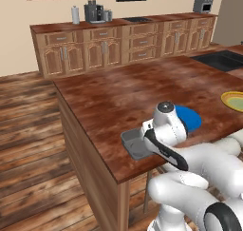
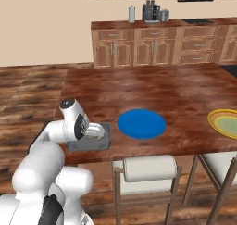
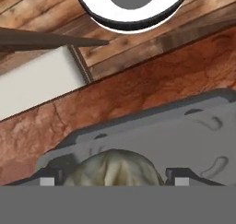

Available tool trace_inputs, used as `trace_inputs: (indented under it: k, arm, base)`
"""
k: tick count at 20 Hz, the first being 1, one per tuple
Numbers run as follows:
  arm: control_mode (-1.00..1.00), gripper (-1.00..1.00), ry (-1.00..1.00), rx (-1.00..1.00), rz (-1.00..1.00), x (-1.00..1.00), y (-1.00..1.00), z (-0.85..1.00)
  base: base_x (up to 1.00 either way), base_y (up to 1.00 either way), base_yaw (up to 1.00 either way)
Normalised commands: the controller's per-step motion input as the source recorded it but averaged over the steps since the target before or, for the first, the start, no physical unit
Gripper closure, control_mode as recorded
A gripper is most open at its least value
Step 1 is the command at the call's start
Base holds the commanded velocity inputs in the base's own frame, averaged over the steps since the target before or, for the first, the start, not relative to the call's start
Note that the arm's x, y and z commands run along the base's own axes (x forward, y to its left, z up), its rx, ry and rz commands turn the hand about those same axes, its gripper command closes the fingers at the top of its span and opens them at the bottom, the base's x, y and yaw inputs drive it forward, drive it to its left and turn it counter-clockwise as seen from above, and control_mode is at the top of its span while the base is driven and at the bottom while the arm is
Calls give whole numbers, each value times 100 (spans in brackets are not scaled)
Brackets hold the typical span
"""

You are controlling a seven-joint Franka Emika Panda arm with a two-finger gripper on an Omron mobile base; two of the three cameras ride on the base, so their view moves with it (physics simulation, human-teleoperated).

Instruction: Place two dumplings into each of the tupperware containers and then place the containers in the fridge.

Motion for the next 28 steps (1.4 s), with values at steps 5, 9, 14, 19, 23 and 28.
trace_inputs:
  k: [5,9,14,19,23,28]
  arm:
    - [-100,100,27,-1,11,69,9,-10]
    - [-100,100,7,0,2,32,35,-19]
    - [-100,100,-1,5,-3,6,20,-41]
    - [-100,100,-7,19,-9,-1,-1,-58]
    - [-100,100,-8,12,-7,0,3,-27]
    - [-100,-100,-6,4,-5,-3,12,-8]
  base:
    - [0,0,0]
    - [0,0,0]
    - [0,0,0]
    - [0,0,0]
    - [0,0,0]
    - [0,0,0]
